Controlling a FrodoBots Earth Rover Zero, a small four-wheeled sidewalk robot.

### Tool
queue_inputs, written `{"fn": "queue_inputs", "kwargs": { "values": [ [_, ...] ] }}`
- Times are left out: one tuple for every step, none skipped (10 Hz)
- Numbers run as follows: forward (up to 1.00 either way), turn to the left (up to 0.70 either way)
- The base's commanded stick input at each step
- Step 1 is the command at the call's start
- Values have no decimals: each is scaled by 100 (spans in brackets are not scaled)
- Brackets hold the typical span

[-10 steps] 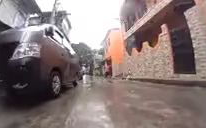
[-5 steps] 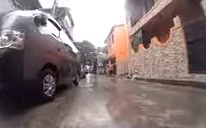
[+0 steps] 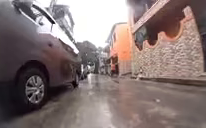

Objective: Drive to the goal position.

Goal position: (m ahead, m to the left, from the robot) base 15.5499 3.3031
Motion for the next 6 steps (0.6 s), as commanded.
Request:
{"fn": "queue_inputs", "kwargs": {
  "values": [
    [99, 0],
    [99, 0],
    [99, 0],
    [99, 0],
    [99, 0],
    [99, 0]
  ]
}}
